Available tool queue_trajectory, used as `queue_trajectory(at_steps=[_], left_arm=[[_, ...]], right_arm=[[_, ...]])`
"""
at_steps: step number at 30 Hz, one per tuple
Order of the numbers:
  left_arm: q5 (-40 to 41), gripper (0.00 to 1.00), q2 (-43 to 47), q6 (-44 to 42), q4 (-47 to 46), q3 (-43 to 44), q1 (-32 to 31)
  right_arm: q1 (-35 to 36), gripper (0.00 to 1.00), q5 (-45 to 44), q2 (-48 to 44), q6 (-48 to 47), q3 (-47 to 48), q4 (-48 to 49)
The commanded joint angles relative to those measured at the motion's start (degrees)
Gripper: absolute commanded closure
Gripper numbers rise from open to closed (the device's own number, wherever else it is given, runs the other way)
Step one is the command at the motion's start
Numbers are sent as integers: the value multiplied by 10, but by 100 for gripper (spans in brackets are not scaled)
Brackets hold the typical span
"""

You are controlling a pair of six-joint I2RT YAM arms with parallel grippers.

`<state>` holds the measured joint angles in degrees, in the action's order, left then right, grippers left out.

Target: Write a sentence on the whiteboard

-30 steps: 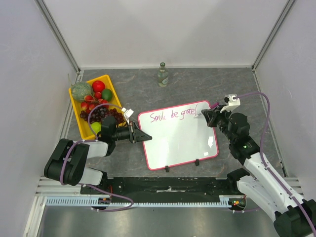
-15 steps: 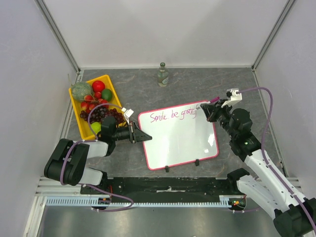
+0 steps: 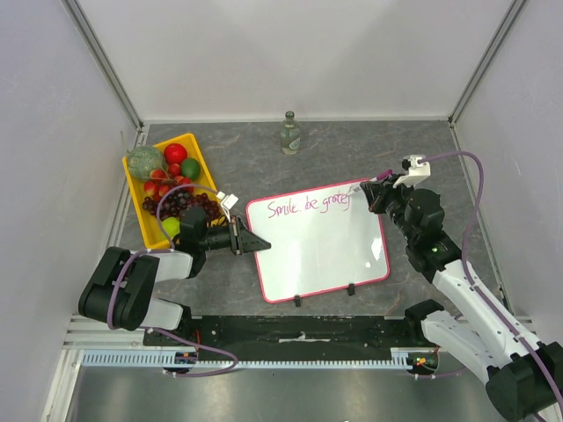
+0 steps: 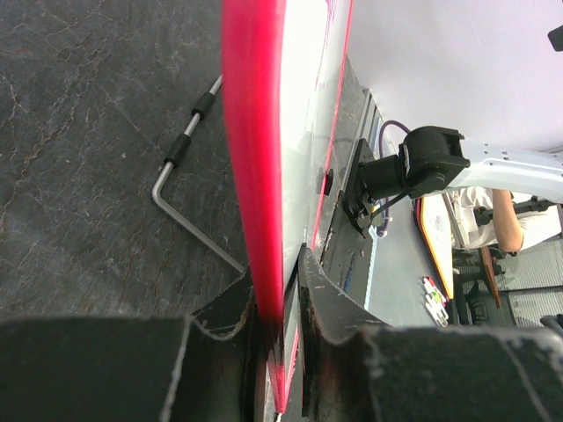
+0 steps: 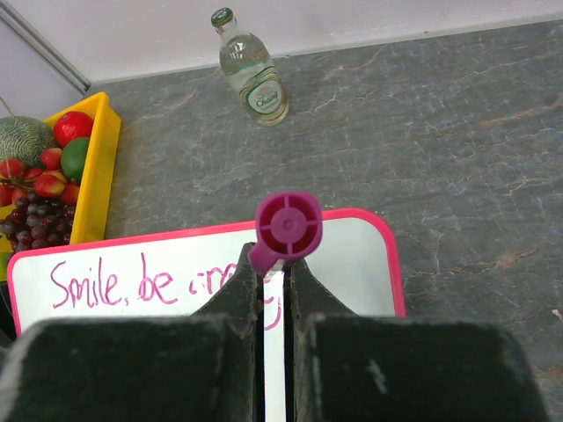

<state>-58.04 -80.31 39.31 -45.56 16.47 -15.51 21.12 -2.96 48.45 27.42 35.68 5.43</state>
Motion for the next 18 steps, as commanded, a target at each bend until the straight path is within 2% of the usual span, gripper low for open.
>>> queue_trajectory(at_steps=[1,18], left_arm=[[27,98,-7,-61,17,-10,-8],[28,98,-7,-61,17,-11,-8]], right_arm=[[-4,100,-21,4,-12,1,15],[-10,100,-52,4,-28,-2,-9]])
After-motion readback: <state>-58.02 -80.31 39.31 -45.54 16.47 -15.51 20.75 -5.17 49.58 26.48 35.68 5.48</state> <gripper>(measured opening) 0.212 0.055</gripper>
